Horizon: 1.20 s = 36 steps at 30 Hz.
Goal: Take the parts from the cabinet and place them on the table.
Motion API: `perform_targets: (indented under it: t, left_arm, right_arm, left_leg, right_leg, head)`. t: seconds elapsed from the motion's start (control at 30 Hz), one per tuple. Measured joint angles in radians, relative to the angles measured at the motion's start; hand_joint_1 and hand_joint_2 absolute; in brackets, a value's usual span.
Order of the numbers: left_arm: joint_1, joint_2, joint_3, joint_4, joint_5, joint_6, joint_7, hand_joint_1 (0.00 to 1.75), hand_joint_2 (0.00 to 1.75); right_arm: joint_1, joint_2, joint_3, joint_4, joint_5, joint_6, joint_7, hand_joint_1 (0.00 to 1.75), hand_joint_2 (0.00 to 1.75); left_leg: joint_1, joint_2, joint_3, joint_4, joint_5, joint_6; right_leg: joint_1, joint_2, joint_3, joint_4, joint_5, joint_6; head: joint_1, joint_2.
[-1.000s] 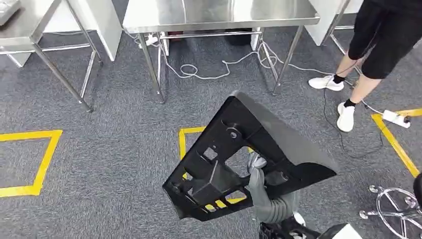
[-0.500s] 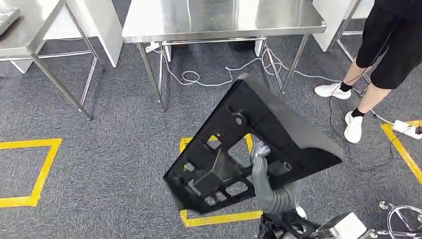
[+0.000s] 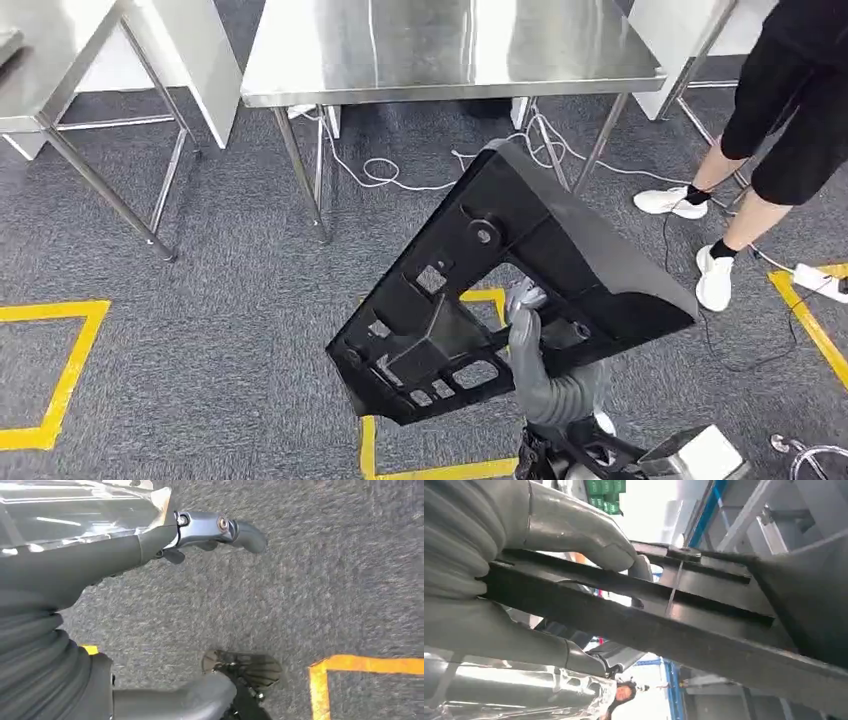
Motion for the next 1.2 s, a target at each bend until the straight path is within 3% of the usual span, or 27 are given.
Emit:
perform_targets:
  t: [0.03, 0.07, 0.13, 0.17, 0.2, 0.23, 0.3, 0.33, 0.37, 0.4, 0.43, 0.53, 0.57, 0.63, 0.7, 0.73, 0.77, 0.8, 0.83, 0.87, 0.9, 0.97, 1.03, 1.07, 1.13, 1.17, 1.2]
  left_arm:
    - [0.0, 0.0, 0.0, 0.0, 0.0, 0.0, 0.0, 0.0, 1.75]
    - [-0.001, 0.0, 0.0, 0.0, 0.0, 0.0, 0.0, 0.0, 1.75]
    - [0.0, 0.001, 0.0, 0.0, 0.0, 0.0, 0.0, 0.0, 1.75]
    - [0.0, 0.001, 0.0, 0.0, 0.0, 0.0, 0.001, 0.0, 1.75]
    - [0.0, 0.001, 0.0, 0.0, 0.0, 0.0, 0.003, 0.0, 1.75]
    - [0.0, 0.001, 0.0, 0.0, 0.0, 0.0, 0.005, 0.0, 1.75]
    - [0.001, 0.0, 0.0, 0.0, 0.002, 0.0, 0.006, 0.0, 1.75]
    - [0.001, 0.0, 0.0, 0.0, 0.004, 0.0, 0.007, 0.0, 1.75]
    - [0.001, 0.0, 0.0, 0.0, 0.006, 0.0, 0.008, 0.0, 1.75]
    - [0.0, 0.0, 0.0, 0.0, 0.009, 0.0, 0.007, 0.0, 1.75]
    - [0.0, 0.0, 0.0, 0.0, 0.01, 0.0, 0.006, 0.0, 1.75]
    - [-0.003, -0.002, -0.001, 0.001, -0.001, -0.005, -0.011, 0.0, 1.75]
    - [-0.003, -0.003, -0.002, 0.001, -0.003, -0.007, -0.013, 0.0, 1.75]
    - [0.0, -0.003, -0.003, 0.001, -0.006, -0.007, -0.013, 0.0, 1.75]
    - [0.001, -0.003, -0.004, 0.001, -0.011, -0.007, -0.013, 0.0, 1.75]
    - [0.001, -0.002, -0.005, 0.001, -0.012, -0.006, -0.013, 0.0, 1.75]
    - [0.001, -0.001, -0.005, 0.001, -0.013, -0.006, -0.013, 0.0, 1.75]
    - [0.004, 0.0, -0.005, 0.001, -0.014, -0.006, -0.013, 0.0, 1.75]
    - [0.005, 0.0, -0.005, 0.002, -0.014, -0.006, -0.013, 0.0, 1.75]
    - [0.004, 0.0, -0.005, 0.003, -0.015, -0.005, -0.013, 0.0, 1.75]
    - [0.004, 0.0, -0.005, 0.004, -0.016, -0.005, -0.011, 0.0, 1.75]
    - [0.005, 0.002, -0.005, 0.004, -0.015, -0.002, -0.01, 0.0, 1.75]
    - [0.004, 0.0, -0.006, 0.005, -0.015, -0.002, -0.01, 0.0, 1.75]
    - [0.003, 0.0, -0.006, 0.005, -0.015, -0.001, -0.01, 0.0, 1.75]
    - [0.003, 0.001, -0.006, 0.005, -0.015, -0.001, -0.009, 0.0, 1.75]
    - [0.003, 0.001, -0.006, 0.005, -0.015, 0.0, -0.009, 0.0, 1.75]
    - [0.003, 0.001, -0.006, 0.005, -0.015, 0.0, -0.009, 0.0, 1.75]
  right_arm:
    - [-0.003, 0.0, -0.001, -0.001, 0.0, 0.0, 0.0, 1.75, 1.75]
    - [-0.004, 0.0, -0.001, -0.001, 0.0, 0.0, 0.0, 1.75, 1.75]
    - [-0.001, 0.0, -0.003, -0.001, 0.001, -0.004, 0.002, 1.75, 1.75]
    - [0.0, 0.0, -0.004, -0.001, 0.003, -0.005, 0.003, 1.75, 1.75]
    - [-0.001, 0.0, -0.005, -0.001, 0.004, -0.006, 0.005, 1.75, 1.75]
    - [-0.002, 0.0, -0.005, -0.001, 0.005, -0.006, 0.009, 1.75, 1.75]
    - [-0.002, 0.0, -0.005, 0.0, 0.006, -0.006, 0.018, 1.75, 1.75]
    - [0.0, 0.0, -0.005, 0.002, 0.005, -0.006, 0.021, 1.75, 1.75]
    - [-0.004, 0.0, -0.004, 0.004, 0.002, -0.005, 0.025, 1.75, 1.75]
    - [-0.001, 0.001, -0.004, 0.005, 0.001, -0.002, 0.024, 1.75, 1.75]
    - [-0.002, 0.0, -0.005, 0.006, -0.001, -0.002, 0.022, 1.75, 1.75]
    - [-0.004, 0.002, -0.005, 0.01, -0.006, -0.011, 0.011, 1.75, 1.75]
    - [-0.007, 0.002, -0.005, 0.012, -0.007, -0.014, 0.007, 1.75, 1.75]
    - [-0.007, 0.002, -0.006, 0.019, -0.008, -0.022, 0.004, 1.75, 1.75]
    - [-0.006, 0.002, -0.006, 0.027, -0.011, -0.03, 0.001, 1.75, 1.75]
    - [-0.006, 0.001, -0.006, 0.03, -0.012, -0.033, 0.0, 1.75, 1.75]
    - [-0.007, 0.001, -0.006, 0.032, -0.015, -0.04, -0.001, 1.75, 1.75]
    - [-0.007, 0.001, -0.006, 0.034, -0.016, -0.042, -0.002, 1.75, 1.75]
    - [-0.007, 0.001, -0.007, 0.037, -0.018, -0.042, -0.003, 1.75, 1.75]
    - [-0.01, 0.001, -0.007, 0.039, -0.018, -0.042, -0.003, 1.75, 1.75]
    - [-0.013, 0.002, -0.007, 0.04, -0.019, -0.042, -0.005, 1.75, 1.75]
    - [-0.014, 0.002, -0.008, 0.041, -0.019, -0.042, -0.003, 1.75, 1.75]
    - [-0.02, 0.002, -0.007, 0.043, -0.02, -0.041, -0.002, 1.75, 1.75]
    - [-0.025, 0.002, -0.007, 0.044, -0.02, -0.041, -0.003, 1.75, 1.75]
    - [-0.028, 0.0, -0.007, 0.049, -0.022, -0.04, -0.002, 1.75, 1.75]
    - [-0.028, -0.001, -0.007, 0.053, -0.024, -0.041, -0.002, 1.75, 1.75]
    - [-0.028, -0.001, -0.007, 0.056, -0.026, -0.041, -0.001, 1.75, 1.75]
  left_leg:
    - [-0.001, -0.001, 0.01, -0.003, -0.006, 0.007]
    - [-0.001, -0.002, 0.015, -0.003, -0.014, 0.014]
    - [-0.003, -0.004, 0.03, -0.003, -0.034, 0.018]
    - [-0.004, -0.008, 0.04, -0.003, -0.044, 0.018]
    - [-0.006, -0.01, 0.054, -0.003, -0.055, 0.018]
    - [-0.007, -0.013, 0.069, -0.003, -0.066, 0.016]
    - [-0.009, -0.015, 0.089, -0.005, -0.091, 0.012]
    - [-0.012, -0.015, 0.104, 0.0, -0.102, 0.009]
    - [-0.014, -0.018, 0.106, -0.003, -0.111, 0.002]
    - [-0.012, -0.015, 0.107, -0.003, -0.119, -0.007]
    - [-0.011, -0.013, 0.117, 0.006, -0.119, -0.011]
    - [-0.004, -0.006, 0.108, 0.054, -0.135, -0.025]
    - [0.002, -0.003, 0.076, 0.109, -0.151, -0.032]
    - [0.01, 0.0, -0.016, 0.223, -0.192, -0.044]
    - [0.015, 0.0, -0.064, 0.227, -0.199, -0.051]
    - [0.018, 0.002, -0.064, 0.181, -0.17, -0.053]
    - [0.02, 0.005, -0.051, 0.109, -0.117, -0.055]
    - [0.021, 0.01, -0.033, 0.059, -0.024, -0.055]
    - [0.016, 0.013, -0.043, 0.082, -0.006, -0.049]
    - [0.004, 0.017, -0.056, 0.065, -0.028, -0.045]
    - [-0.002, 0.017, -0.04, 0.053, -0.014, -0.025]
    - [-0.006, 0.017, -0.024, 0.031, -0.023, -0.008]
    - [-0.004, 0.009, 0.017, -0.004, -0.023, 0.008]
    - [-0.004, 0.008, 0.03, -0.012, -0.029, 0.016]
    - [-0.004, 0.004, 0.05, -0.015, -0.047, 0.022]
    - [-0.004, 0.002, 0.063, -0.015, -0.058, 0.022]
    - [-0.005, -0.002, 0.078, -0.015, -0.07, 0.021]
  right_leg:
    - [0.001, 0.0, -0.029, 0.056, -0.002, -0.003]
    - [0.001, 0.0, -0.08, 0.126, -0.015, -0.007]
    - [0.001, 0.0, -0.171, 0.218, -0.077, -0.019]
    - [0.001, 0.0, -0.2, 0.228, -0.096, -0.014]
    - [0.001, 0.0, -0.211, 0.203, -0.091, -0.011]
    - [0.001, 0.0, -0.206, 0.152, -0.064, -0.002]
    - [0.001, -0.001, -0.18, 0.004, 0.063, 0.023]
    - [0.001, -0.003, -0.183, -0.014, 0.12, 0.022]
    - [0.006, -0.007, -0.179, -0.022, 0.097, -0.002]
    - [0.009, -0.004, -0.165, -0.022, 0.108, -0.012]
    - [0.005, -0.003, -0.177, -0.028, 0.099, -0.026]
    - [-0.005, -0.001, -0.12, -0.034, 0.08, -0.049]
    - [-0.005, -0.001, -0.108, -0.034, 0.07, -0.055]
    - [-0.004, 0.0, -0.086, -0.034, 0.047, -0.054]
    - [-0.006, 0.003, -0.056, -0.034, 0.024, -0.051]
    - [-0.007, 0.004, -0.036, -0.034, 0.009, -0.048]
    - [-0.009, 0.004, -0.014, -0.034, -0.007, -0.043]
    - [-0.01, 0.002, -0.003, -0.037, -0.024, -0.038]
    - [-0.008, 0.002, 0.012, -0.048, -0.032, -0.031]
    - [-0.008, 0.002, 0.024, -0.051, -0.033, -0.027]
    - [-0.003, 0.002, 0.016, -0.056, -0.037, -0.019]
    - [0.001, 0.001, 0.04, -0.06, -0.023, 0.002]
    - [-0.003, -0.001, -0.011, 0.025, 0.001, 0.017]
    - [-0.003, -0.001, -0.062, 0.101, 0.002, 0.012]
    - [-0.003, -0.001, -0.169, 0.218, -0.048, -0.006]
    - [-0.003, -0.001, -0.206, 0.238, -0.073, -0.009]
    - [-0.003, -0.001, -0.227, 0.231, -0.08, -0.001]
  head:
    - [-0.001, 0.0]
    - [0.003, 0.0]
    - [0.003, 0.0]
    - [0.003, 0.0]
    - [0.002, 0.0]
    - [0.003, 0.0]
    - [0.004, 0.0]
    - [0.003, 0.0]
    - [0.004, 0.0]
    - [0.001, 0.0]
    - [0.003, 0.0]
    - [0.002, 0.0]
    - [-0.002, 0.0]
    - [-0.002, 0.0]
    - [-0.002, 0.0]
    - [-0.002, 0.0]
    - [-0.001, 0.0]
    - [-0.002, 0.0]
    - [0.002, 0.0]
    - [-0.004, 0.0]
    - [-0.004, 0.0]
    - [-0.006, 0.0]
    - [-0.004, 0.0]
    - [-0.003, 0.0]
    - [0.001, 0.0]
    - [0.001, 0.0]
    - [0.001, 0.0]
